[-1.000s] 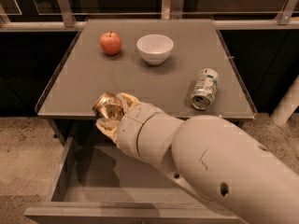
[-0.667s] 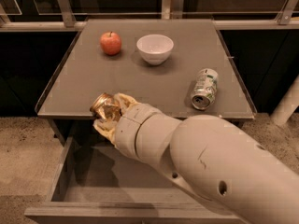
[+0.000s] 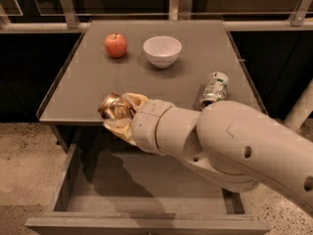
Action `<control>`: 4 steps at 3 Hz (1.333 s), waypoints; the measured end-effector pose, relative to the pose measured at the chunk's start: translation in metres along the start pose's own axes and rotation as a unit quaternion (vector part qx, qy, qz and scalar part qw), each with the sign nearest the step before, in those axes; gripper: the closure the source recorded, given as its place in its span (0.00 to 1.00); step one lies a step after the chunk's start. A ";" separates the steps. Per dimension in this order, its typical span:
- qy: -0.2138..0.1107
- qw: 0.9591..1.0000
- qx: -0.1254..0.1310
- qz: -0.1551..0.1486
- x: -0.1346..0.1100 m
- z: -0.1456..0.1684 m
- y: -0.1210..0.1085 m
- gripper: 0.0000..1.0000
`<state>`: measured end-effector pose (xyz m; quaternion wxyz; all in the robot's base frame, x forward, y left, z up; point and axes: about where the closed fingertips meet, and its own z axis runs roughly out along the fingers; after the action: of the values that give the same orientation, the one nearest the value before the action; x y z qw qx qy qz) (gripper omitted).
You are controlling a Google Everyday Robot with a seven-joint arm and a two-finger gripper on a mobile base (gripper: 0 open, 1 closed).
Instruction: Pick orange can from top drawer and place on counter
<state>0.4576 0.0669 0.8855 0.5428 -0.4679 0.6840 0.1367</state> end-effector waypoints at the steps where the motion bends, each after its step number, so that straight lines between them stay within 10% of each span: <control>1: 0.003 1.000 -0.013 0.010 0.015 0.008 -0.013 1.00; 4: 0.056 0.998 0.006 0.006 0.026 0.032 -0.107 1.00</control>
Offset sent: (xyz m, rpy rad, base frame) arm 0.1057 -0.0408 -0.0229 -0.0654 0.1257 0.0134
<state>0.5619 0.0200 0.8851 0.5055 -0.4671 0.7171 0.1096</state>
